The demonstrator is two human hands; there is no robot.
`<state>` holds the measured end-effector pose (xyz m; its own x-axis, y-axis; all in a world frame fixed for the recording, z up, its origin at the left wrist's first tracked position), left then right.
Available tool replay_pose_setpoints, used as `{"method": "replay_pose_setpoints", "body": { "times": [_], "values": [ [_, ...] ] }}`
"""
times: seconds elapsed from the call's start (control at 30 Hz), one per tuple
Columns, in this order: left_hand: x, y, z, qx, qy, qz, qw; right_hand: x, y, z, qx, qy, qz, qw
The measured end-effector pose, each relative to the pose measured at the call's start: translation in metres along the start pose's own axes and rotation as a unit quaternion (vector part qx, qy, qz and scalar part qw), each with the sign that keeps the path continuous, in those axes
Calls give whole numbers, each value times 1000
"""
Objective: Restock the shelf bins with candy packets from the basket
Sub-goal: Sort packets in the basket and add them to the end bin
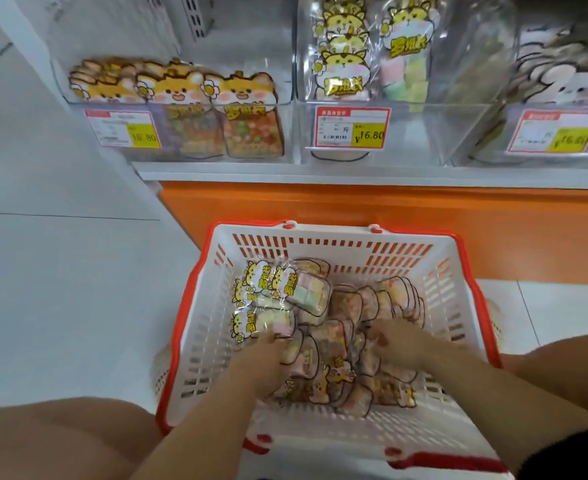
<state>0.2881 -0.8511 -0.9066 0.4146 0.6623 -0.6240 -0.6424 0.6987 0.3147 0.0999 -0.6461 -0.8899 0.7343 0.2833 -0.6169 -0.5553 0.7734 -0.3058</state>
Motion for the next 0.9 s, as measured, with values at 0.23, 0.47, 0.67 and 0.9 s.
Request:
{"method": "replay_pose_setpoints", "body": {
  "times": [0.23,0.47,0.67,0.9],
  "values": [
    [15,-10,-21,-6,21,-75,997,52,-27,-39,68,-33,-186,980],
    [-6,9,-13,-30,45,-65,996,31,-23,-41,57,5,-168,984],
    [-40,49,-11,58,220,108,968,-60,-35,-11,-32,110,-75,991],
    [-48,74,-8,90,161,17,983,-81,-56,3,-114,133,-112,978]
  ]
}}
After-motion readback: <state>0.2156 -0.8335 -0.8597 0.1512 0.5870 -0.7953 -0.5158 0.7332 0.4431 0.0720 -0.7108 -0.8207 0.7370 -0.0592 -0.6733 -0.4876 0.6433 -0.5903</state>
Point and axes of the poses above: each hand's wrist, its own z-axis away from the middle knuckle, its own x-axis out of the palm, y = z × x, the point moved 1 cm from there along -z, towards the middle knuckle, and after that the axes turned 2 degrees about y, right-handed, at the moved point
